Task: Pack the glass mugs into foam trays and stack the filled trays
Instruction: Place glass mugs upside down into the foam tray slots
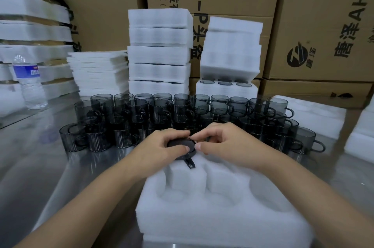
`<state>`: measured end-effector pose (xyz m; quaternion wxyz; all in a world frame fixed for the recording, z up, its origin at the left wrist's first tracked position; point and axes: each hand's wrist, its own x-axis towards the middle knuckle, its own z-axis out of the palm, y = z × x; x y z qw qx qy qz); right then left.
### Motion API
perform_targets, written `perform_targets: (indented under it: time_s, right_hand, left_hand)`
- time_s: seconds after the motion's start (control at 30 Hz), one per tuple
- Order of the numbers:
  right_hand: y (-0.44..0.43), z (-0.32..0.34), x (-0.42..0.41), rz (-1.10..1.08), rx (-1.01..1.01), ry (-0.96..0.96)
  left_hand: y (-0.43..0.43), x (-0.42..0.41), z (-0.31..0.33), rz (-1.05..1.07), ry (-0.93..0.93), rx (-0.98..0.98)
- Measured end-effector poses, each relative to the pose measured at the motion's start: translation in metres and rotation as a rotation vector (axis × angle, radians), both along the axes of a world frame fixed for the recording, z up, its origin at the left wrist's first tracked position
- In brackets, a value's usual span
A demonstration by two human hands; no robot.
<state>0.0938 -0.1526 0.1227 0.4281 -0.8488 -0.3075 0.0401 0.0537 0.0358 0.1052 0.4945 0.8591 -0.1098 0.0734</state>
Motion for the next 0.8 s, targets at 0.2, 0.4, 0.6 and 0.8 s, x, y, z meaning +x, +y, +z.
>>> perform_targets:
  time_s: [0.2,0.4,0.6,0.8]
  right_hand:
    - [0.002,-0.002,-0.002,-0.002,-0.120,-0.129]
    - [0.003,-0.002,-0.004,-0.003,-0.153,-0.155]
    - [0.004,-0.004,-0.003,-0.008,-0.146,-0.188]
    - [-0.024,0.011,0.016,-0.674,-0.299,-0.508]
  left_hand:
    - [0.003,0.002,0.002,-0.043,0.031,0.185]
    - [0.003,0.002,0.004,-0.076,0.046,0.227]
    - [0.003,0.002,0.001,-0.075,-0.021,0.256]
    - [0.005,0.001,-0.002,-0.032,0.025,0.217]
